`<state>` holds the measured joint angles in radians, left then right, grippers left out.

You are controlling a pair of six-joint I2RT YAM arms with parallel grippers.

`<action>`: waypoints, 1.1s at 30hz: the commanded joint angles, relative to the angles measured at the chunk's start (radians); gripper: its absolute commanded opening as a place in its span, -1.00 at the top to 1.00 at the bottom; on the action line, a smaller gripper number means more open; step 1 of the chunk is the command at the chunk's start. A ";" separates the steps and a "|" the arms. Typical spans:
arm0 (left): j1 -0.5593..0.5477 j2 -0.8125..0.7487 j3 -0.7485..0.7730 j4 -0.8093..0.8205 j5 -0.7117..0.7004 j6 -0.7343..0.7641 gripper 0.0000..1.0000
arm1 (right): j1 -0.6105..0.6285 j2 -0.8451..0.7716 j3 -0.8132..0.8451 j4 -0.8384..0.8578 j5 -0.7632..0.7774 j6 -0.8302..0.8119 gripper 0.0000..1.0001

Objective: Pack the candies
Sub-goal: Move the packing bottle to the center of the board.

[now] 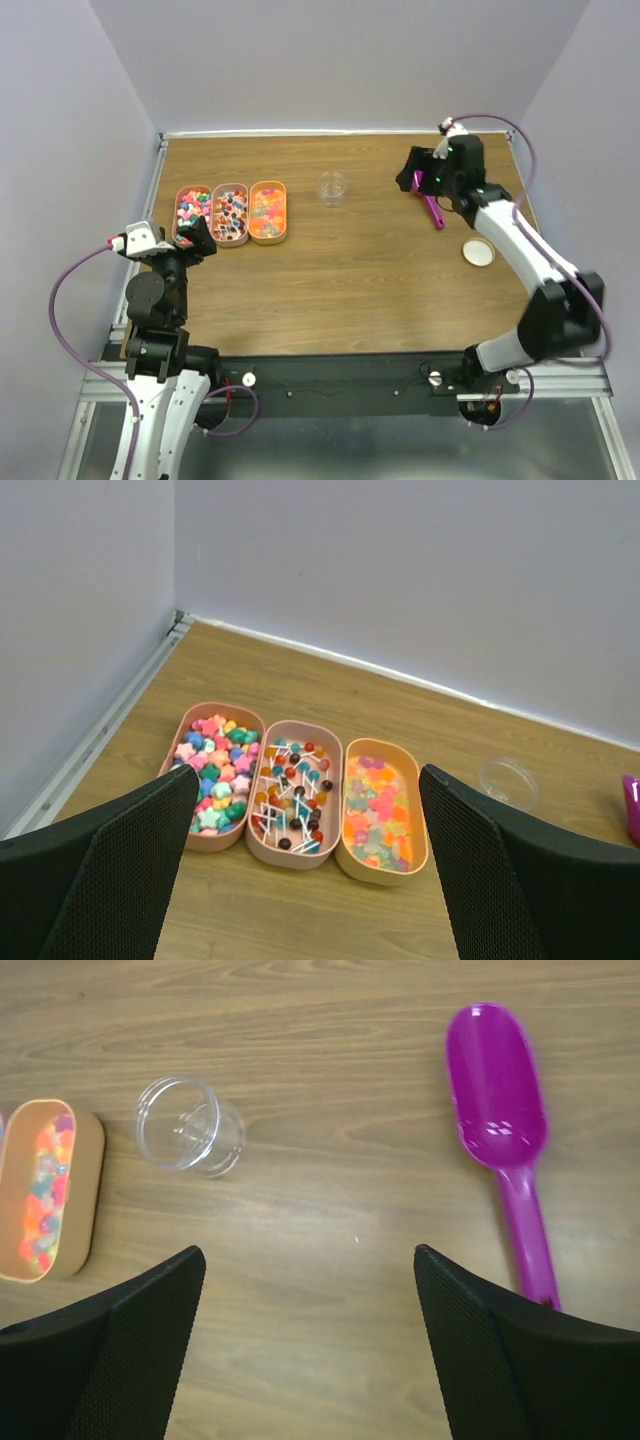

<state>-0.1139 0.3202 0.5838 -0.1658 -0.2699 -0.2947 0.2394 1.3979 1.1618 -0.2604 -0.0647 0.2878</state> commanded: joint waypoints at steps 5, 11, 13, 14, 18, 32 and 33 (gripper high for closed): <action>-0.026 -0.038 -0.004 0.057 0.009 0.025 -0.97 | 0.080 0.481 0.356 0.041 -0.138 0.056 -0.74; -0.038 -0.041 -0.007 0.061 0.003 0.038 -0.97 | 0.136 0.696 0.528 0.041 -0.169 0.119 -0.59; -0.040 -0.041 -0.009 0.063 0.001 0.040 -0.97 | 0.147 0.739 0.582 0.039 -0.156 0.129 -0.56; -0.040 -0.041 -0.007 0.063 0.000 0.042 -0.97 | 0.156 0.775 0.596 0.041 -0.149 0.145 -0.53; -0.044 -0.043 -0.009 0.060 -0.002 0.042 -0.97 | 0.169 0.845 0.644 0.038 -0.127 0.172 -0.46; -0.047 -0.050 -0.007 0.058 -0.006 0.045 -0.98 | 0.175 0.920 0.693 0.016 -0.141 0.137 0.17; -0.047 -0.050 -0.009 0.058 -0.006 0.045 -0.97 | 0.175 0.915 0.688 0.013 -0.135 0.131 0.24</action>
<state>-0.1574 0.2859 0.5812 -0.1211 -0.2584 -0.2581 0.4088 2.3157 1.8244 -0.2329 -0.2031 0.4442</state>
